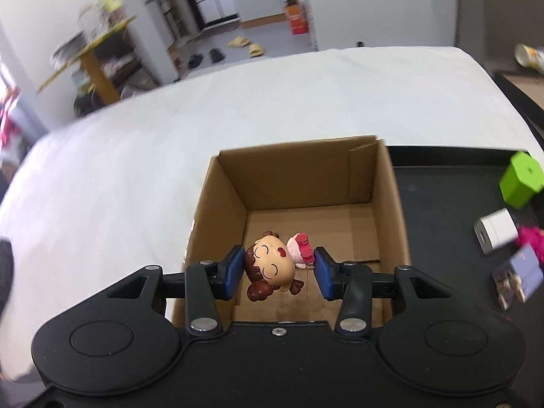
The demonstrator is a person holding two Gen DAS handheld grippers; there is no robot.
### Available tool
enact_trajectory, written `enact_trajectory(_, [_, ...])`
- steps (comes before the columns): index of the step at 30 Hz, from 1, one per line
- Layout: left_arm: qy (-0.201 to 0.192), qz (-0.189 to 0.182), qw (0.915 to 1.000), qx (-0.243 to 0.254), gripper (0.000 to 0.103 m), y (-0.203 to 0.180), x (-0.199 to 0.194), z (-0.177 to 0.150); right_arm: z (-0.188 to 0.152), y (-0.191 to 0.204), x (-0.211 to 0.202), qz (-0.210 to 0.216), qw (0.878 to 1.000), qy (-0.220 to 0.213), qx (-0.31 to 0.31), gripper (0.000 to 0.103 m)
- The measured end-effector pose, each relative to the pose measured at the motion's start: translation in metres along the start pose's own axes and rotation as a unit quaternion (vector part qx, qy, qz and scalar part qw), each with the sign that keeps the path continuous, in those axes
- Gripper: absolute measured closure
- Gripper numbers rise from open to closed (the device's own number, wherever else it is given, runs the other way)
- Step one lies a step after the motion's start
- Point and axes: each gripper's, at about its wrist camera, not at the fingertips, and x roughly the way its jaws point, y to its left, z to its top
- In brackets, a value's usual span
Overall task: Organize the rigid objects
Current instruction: 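Carry the doll with the right gripper over the cardboard box, then open the right gripper to drop the doll into the box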
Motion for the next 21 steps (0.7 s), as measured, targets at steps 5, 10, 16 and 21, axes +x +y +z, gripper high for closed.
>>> enact_trajectory(5, [0.001,-0.003,1.0000,-0.003,0.087,0.003,-0.001,0.000,0.004,0.006,0.009,-0.003,0.999,0.009,-0.041,0.059])
enact_trajectory(10, [0.001,-0.005,0.9999,-0.016,0.087,0.007,-0.003,0.000,0.012,0.013,0.007,0.014,0.998,-0.004,-0.065,0.058])
enact_trajectory(16, [0.002,-0.007,0.9997,-0.021,0.087,0.009,-0.003,0.000,0.014,0.016,-0.006,0.023,0.997,-0.034,-0.069,0.038])
enact_trajectory(21, [-0.002,-0.004,0.9997,-0.023,0.087,0.008,-0.003,0.000,0.006,0.003,-0.018,0.021,0.998,-0.015,-0.050,0.032])
